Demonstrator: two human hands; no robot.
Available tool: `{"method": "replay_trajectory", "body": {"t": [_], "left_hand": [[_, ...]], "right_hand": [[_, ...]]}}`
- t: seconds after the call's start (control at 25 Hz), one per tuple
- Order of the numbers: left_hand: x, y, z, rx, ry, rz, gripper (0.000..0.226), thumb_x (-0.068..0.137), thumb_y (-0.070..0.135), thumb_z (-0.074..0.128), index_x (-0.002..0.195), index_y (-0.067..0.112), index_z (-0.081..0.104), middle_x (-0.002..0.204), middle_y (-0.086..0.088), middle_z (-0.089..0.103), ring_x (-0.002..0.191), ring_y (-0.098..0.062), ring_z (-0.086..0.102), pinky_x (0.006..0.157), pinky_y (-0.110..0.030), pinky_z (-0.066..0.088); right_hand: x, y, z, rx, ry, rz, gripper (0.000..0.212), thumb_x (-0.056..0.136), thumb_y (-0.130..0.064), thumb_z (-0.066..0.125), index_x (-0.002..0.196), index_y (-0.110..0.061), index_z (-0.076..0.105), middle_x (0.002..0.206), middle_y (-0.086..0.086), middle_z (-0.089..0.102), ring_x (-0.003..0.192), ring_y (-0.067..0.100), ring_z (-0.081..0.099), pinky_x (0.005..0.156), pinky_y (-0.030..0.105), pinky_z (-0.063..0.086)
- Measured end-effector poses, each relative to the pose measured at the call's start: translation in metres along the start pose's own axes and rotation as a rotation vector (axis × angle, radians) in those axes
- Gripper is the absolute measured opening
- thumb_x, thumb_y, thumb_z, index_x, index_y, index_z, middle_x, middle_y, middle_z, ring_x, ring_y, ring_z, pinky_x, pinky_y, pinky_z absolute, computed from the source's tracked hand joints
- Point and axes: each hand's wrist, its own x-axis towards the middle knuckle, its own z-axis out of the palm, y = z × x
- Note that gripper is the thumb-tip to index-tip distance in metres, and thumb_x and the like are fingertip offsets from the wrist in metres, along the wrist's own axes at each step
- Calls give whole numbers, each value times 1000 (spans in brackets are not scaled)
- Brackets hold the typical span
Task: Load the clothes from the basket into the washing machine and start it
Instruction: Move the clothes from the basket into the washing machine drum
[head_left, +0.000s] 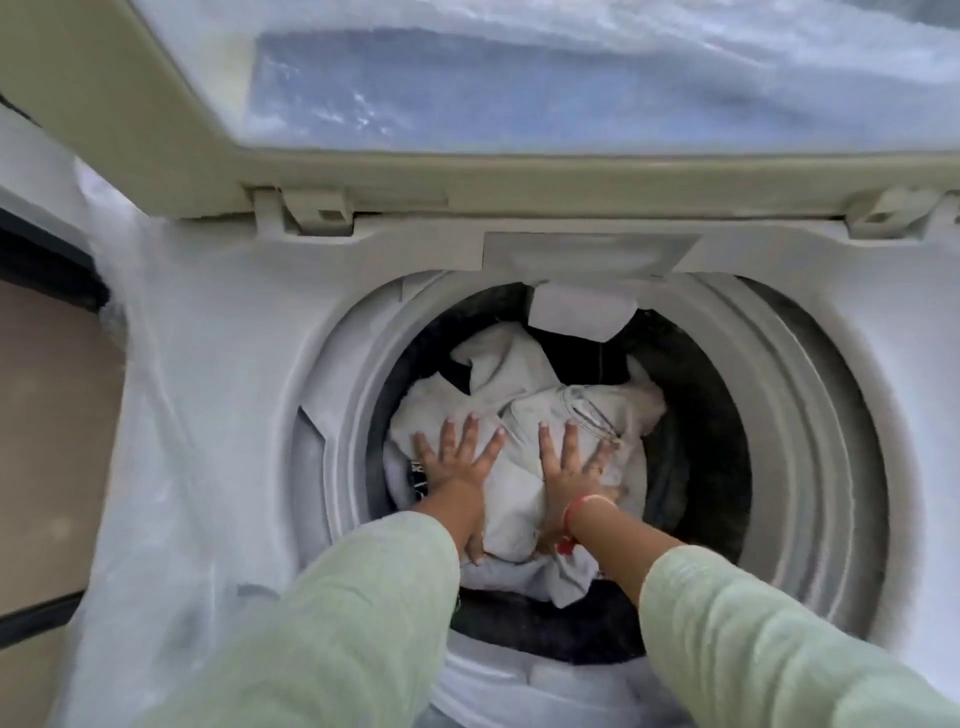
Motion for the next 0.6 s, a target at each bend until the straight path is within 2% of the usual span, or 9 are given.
{"method": "replay_trajectory", "body": {"t": [0.28, 0.44, 0.52, 0.6], "left_hand": [[48, 14, 21, 17, -20, -5, 160, 43, 61, 85, 111, 28, -56, 130, -11, -58, 128, -41, -42, 104, -71, -6], [23, 5, 1, 9, -129, 49, 155, 49, 55, 85, 126, 32, -47, 137, -9, -52, 133, -38, -37, 108, -67, -2], [0, 1, -20, -44, -140, 96, 140, 59, 52, 82, 140, 33, -31, 151, -10, -32, 141, -37, -19, 112, -61, 6], [-33, -2, -42, -167, -78, 156, 105, 75, 51, 70, 150, 26, 2, 155, -11, 13, 140, -34, 20, 109, -52, 27]], "right_hand": [[44, -3, 29, -85, 70, 67, 122, 81, -38, 67, 126, -27, -45, 143, 8, -46, 133, 53, -25, 96, 75, 25], [29, -3, 14, -125, -3, 43, 124, 81, -30, 70, 128, -30, -44, 145, 7, -44, 135, 52, -22, 97, 74, 25], [8, 0, -16, -289, -115, -5, 126, 78, -31, 74, 138, -26, -36, 151, 11, -33, 140, 50, -9, 103, 68, 24], [-25, 2, -51, -458, -236, -107, 119, 75, -33, 77, 149, -17, -14, 158, 14, -2, 141, 41, 18, 109, 56, 28]]}}
